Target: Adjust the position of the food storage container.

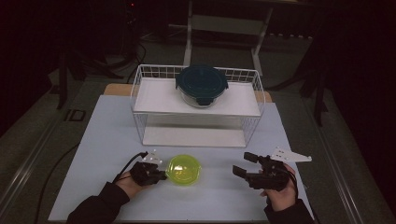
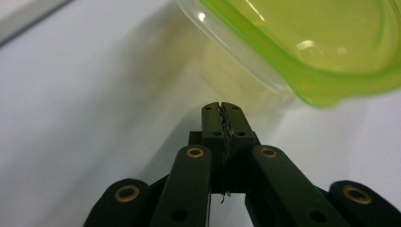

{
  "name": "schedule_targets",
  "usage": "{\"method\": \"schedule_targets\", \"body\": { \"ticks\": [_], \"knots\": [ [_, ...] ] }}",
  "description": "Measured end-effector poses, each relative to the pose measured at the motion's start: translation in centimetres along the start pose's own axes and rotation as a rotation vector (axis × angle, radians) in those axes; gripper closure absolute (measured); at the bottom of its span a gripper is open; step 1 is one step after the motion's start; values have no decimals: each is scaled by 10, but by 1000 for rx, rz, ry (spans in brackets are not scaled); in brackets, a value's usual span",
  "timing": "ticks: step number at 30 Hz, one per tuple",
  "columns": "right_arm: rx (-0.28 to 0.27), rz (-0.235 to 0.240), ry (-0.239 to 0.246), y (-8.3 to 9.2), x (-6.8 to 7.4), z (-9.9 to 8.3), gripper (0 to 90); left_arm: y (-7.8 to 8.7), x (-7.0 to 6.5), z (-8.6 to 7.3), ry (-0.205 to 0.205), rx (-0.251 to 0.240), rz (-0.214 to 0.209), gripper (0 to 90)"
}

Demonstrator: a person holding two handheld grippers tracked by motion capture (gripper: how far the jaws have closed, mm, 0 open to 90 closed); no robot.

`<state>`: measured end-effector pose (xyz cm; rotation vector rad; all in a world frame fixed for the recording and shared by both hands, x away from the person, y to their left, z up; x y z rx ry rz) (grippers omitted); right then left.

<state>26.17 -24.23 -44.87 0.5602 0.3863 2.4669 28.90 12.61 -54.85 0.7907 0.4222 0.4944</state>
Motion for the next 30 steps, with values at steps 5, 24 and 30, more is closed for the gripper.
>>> {"method": "schedule_targets", "body": {
  "ticks": [5,24,30],
  "knots": [
    [2,-5,1,0,0,0,198,-7,-7,6,-23,9,-24,886],
    [-1,-10,1,1,-2,-2,198,-34,-20,32,-54,11,-64,886],
    [0,-11,-1,2,-3,-3,198,-38,-22,35,-47,8,-82,886]
  ]
}}
Point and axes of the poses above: each handheld gripper's, and its own axes: y roughly backward along the jaws, z roughly out of its top, x roughly to its left, the point moved 2 cm from there along -y, roughly forward along the jaws, and after that the axes turned 2 degrees about x, right-handed, at the moved point
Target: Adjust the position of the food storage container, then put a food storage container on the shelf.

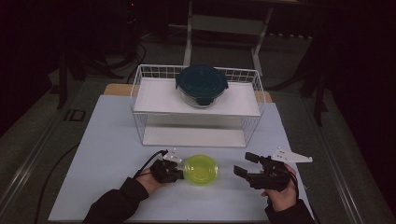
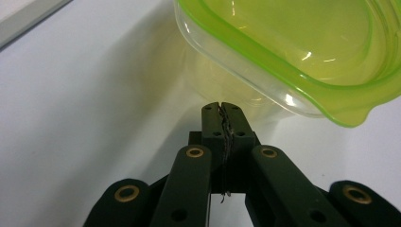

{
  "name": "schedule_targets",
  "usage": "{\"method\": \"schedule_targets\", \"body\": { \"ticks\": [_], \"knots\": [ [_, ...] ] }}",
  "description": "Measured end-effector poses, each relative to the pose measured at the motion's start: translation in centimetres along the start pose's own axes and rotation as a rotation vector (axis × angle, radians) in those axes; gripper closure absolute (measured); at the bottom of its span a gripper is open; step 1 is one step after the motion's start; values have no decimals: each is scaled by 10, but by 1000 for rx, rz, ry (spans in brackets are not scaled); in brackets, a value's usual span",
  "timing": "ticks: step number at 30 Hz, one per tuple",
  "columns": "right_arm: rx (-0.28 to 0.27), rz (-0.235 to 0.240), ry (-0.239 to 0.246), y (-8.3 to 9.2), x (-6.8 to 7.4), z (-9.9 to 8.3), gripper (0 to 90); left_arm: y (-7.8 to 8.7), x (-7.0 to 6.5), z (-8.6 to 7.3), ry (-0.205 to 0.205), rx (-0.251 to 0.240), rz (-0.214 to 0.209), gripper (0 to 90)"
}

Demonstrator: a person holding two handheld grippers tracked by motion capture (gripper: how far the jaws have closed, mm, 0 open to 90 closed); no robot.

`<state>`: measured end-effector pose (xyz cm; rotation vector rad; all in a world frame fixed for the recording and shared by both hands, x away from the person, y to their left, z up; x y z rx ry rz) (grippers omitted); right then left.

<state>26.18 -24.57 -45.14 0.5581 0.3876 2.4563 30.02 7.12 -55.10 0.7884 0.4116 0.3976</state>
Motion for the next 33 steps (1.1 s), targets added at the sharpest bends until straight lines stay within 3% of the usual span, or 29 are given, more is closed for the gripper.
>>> {"method": "schedule_targets", "body": {
  "ticks": [8,11,16,17,21,23,24,29,33],
  "knots": [
    [0,-4,5,-1,0,0,197,2,-3,1,-9,8,-9,882],
    [5,-9,9,-1,0,-1,198,12,1,-1,25,-14,-6,849],
    [7,-11,14,-1,1,-1,197,30,7,1,61,-44,-10,650],
    [7,-12,15,-1,1,-1,198,38,9,2,61,-65,-2,650],
    [7,-19,25,-2,1,0,198,62,11,6,91,-134,5,359],
    [2,-17,30,-2,1,0,197,71,11,8,111,-168,-20,219],
    [1,-18,38,-2,1,0,197,74,11,10,118,-181,-11,164],
    [-3,-44,89,-3,2,1,184,85,4,20,157,-242,-35,48],
    [0,-63,91,-5,1,2,179,87,-6,30,166,-274,-65,39]
  ]
}}
Point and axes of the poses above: each handheld gripper's, and its own axes: y roughly backward along the jaws, z roughly out of its top, x roughly to its left, the point moved 2 cm from there along -y, roughly forward along the jaws, and after that the axes turned 2 degrees about x, right-handed, at the moved point
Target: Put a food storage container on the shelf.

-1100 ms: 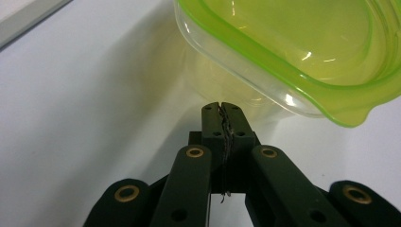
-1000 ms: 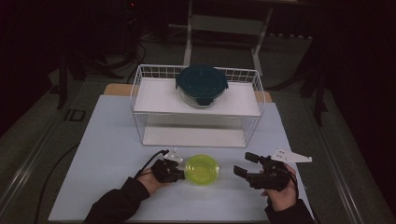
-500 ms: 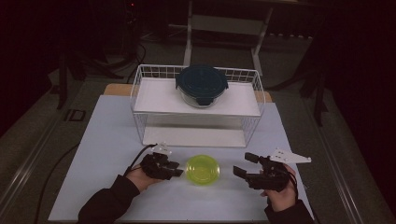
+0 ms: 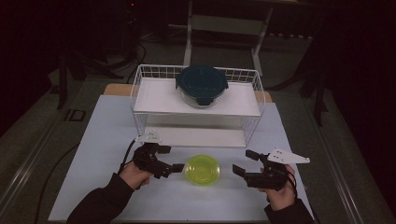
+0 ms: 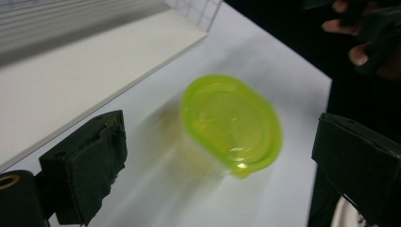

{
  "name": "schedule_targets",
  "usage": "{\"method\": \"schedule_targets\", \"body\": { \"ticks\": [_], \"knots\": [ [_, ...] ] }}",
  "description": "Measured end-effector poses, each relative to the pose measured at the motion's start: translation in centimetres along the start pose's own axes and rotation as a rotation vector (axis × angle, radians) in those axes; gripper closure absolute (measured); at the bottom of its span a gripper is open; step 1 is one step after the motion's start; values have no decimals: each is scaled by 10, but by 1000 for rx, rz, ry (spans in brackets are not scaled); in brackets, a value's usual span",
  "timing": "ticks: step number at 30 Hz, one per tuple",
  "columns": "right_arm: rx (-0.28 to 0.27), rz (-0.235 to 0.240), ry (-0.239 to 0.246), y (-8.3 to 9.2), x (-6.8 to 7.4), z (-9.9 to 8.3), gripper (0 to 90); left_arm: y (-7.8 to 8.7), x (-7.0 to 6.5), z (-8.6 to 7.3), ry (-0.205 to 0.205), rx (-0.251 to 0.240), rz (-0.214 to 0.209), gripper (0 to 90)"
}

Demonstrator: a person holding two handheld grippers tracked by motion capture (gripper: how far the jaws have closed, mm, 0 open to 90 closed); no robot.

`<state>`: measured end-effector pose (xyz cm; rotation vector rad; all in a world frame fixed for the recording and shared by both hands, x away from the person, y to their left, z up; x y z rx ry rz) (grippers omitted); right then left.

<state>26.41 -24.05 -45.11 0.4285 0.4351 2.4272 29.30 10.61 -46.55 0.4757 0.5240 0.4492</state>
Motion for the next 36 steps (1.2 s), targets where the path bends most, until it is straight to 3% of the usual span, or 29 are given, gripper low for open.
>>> {"method": "schedule_targets", "body": {
  "ticks": [6,8,12,14,17,20,22,28,32,36],
  "knots": [
    [47,4,-56,-8,0,1,141,-9,-3,9,72,-10,-23,39],
    [60,41,-103,-13,0,1,132,-13,-1,9,80,1,-10,39],
    [109,65,-198,-28,-4,-1,150,-22,4,6,144,1,-43,38],
    [137,75,-248,-36,-8,-3,195,-27,8,3,190,20,-59,39],
    [181,82,-314,-48,-12,-8,234,-35,14,-1,305,92,-52,52],
    [249,107,-396,-59,-15,-12,304,-42,17,-5,361,134,-56,66],
    [284,100,-444,-64,-16,-15,388,-44,18,-7,412,145,-75,134],
    [379,84,-553,-76,-22,-26,501,-50,22,-12,481,175,-71,220],
    [400,93,-623,-80,-25,-30,587,-53,27,-16,515,186,-103,418],
    [410,99,-652,-82,-25,-32,647,-58,27,-19,525,209,-134,575]
  ]
}}
Point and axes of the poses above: each handheld gripper's, and its own axes: y roughly backward along the jaws, z roughly out of its top, x roughly to its left, the point moved 2 cm from there along -y, roughly forward along the jaws, and after that the axes turned 2 degrees about x, right-handed, at the moved point
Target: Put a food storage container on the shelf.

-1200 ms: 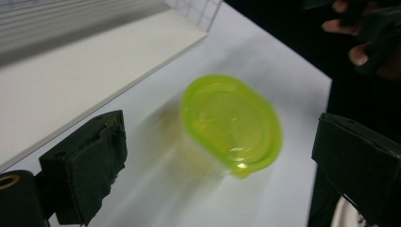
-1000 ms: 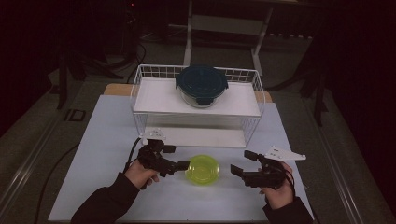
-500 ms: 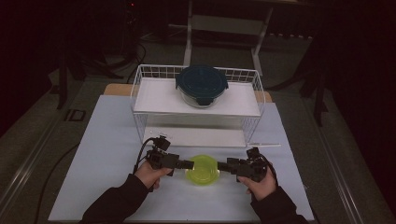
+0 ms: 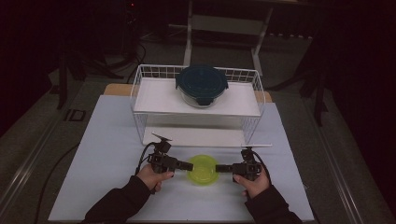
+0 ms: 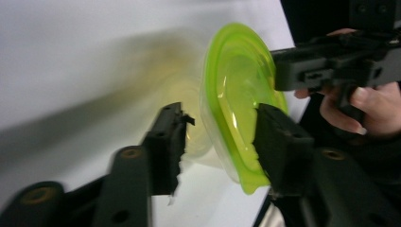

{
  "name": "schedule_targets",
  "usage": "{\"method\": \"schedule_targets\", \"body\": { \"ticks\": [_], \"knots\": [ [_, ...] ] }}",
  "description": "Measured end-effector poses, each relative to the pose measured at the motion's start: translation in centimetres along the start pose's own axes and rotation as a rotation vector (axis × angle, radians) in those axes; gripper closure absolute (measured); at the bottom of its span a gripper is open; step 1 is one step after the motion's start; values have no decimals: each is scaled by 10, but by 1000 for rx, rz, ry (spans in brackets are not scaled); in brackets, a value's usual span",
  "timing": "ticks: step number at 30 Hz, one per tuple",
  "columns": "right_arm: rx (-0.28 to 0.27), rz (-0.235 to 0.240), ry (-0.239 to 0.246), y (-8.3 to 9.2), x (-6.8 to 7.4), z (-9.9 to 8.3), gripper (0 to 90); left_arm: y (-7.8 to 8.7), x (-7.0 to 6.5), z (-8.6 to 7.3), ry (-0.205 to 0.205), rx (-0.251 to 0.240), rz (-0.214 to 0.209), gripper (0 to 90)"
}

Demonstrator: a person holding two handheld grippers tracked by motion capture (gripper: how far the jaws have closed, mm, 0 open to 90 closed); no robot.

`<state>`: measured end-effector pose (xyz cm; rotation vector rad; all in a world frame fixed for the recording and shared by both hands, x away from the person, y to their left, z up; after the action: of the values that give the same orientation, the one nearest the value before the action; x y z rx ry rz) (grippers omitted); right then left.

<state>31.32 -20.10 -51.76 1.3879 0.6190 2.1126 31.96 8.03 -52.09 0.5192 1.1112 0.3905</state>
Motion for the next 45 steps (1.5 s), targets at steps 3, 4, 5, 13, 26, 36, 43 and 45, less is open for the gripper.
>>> {"method": "schedule_targets", "body": {
  "ticks": [3,4,5,13,26,36,43,45],
  "knots": [
    [8,6,-19,-1,0,-1,704,-4,-1,-1,10,8,-17,667],
    [10,15,-27,-1,1,-1,734,-4,-1,-1,6,6,-11,686],
    [12,10,-25,-2,3,-1,736,-3,-1,-1,10,-3,1,704],
    [11,33,8,-2,9,-5,760,0,-2,-5,8,20,7,754],
    [-21,-14,139,9,31,-9,815,11,-13,-15,-37,-4,16,805],
    [-38,0,187,19,44,-4,815,27,-30,-13,-73,-31,17,809],
    [-61,-5,241,31,59,2,815,41,-44,-8,-114,-53,10,809],
    [-71,-2,251,35,64,4,815,46,-49,-7,-127,-65,9,809]
  ]
}}
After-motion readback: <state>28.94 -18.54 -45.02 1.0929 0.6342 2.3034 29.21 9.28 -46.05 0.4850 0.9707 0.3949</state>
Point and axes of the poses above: each handheld gripper's, and its own axes: y roughly backward along the jaws, z roughly out of its top, x roughly to its left, the point moved 2 cm from there along -y, roughly forward along the jaws, and after that the axes turned 2 degrees about x, right-handed, at the moved point
